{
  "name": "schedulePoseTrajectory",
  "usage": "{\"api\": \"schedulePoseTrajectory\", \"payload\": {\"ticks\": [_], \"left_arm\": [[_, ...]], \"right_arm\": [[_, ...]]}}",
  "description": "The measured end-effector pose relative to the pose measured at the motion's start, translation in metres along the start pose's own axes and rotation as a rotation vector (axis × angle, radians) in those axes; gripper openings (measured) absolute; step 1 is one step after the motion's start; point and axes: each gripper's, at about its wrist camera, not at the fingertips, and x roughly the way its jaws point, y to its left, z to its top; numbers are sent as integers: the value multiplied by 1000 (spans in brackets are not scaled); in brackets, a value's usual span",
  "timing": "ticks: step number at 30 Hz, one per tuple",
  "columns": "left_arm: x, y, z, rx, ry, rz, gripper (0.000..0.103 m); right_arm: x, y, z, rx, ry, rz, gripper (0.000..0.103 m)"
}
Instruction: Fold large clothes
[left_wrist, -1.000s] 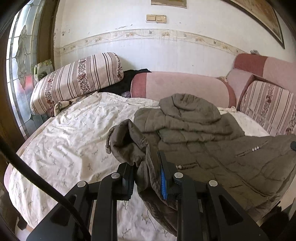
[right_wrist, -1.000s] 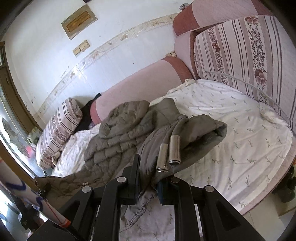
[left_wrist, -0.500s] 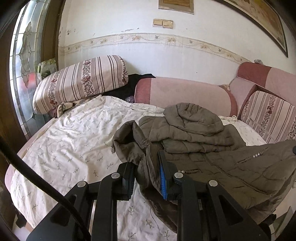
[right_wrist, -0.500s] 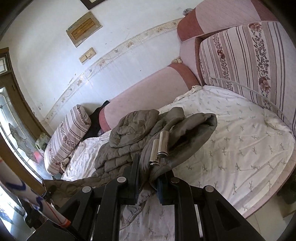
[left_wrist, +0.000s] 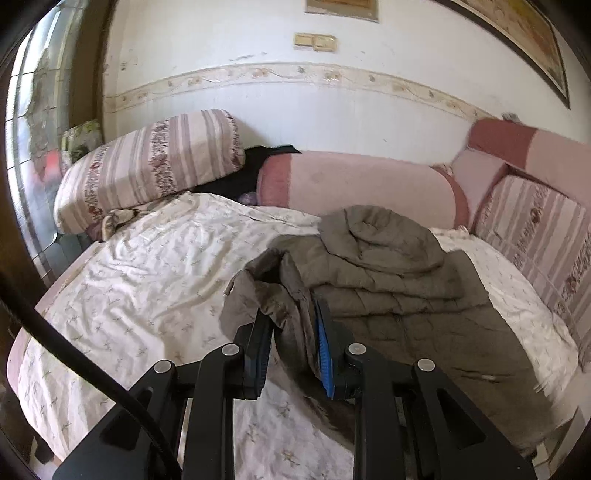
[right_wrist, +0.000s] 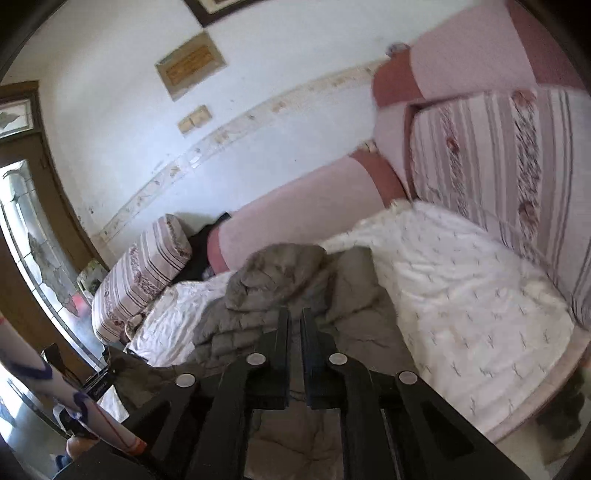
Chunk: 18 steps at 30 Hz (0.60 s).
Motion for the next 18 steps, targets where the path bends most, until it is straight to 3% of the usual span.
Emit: {"api": "schedulePoseTrajectory", "payload": {"ticks": [1,2,9,11,14,18], "left_arm": [[0,-4,-2,14,1,5,22],[1,-7,-5,27,-1,12,22],[2,-10,-4,12,-4,5,22],[3,-10,-3,4,-1,5,22],[4,-10,-2,4,5,8,22],[3,-7,-2,2,8,13,22]], "right_arm": [[2,-10,-3,23,32,-6,47],[3,-23,-7,56,58,-3,57],[5,-140,-98,400,253,-3,57],[8,-165,-123,509,273,21,58],[18,-185,-147,619,291,76,58],[37,-179,-160,630,318,128,58]]}}
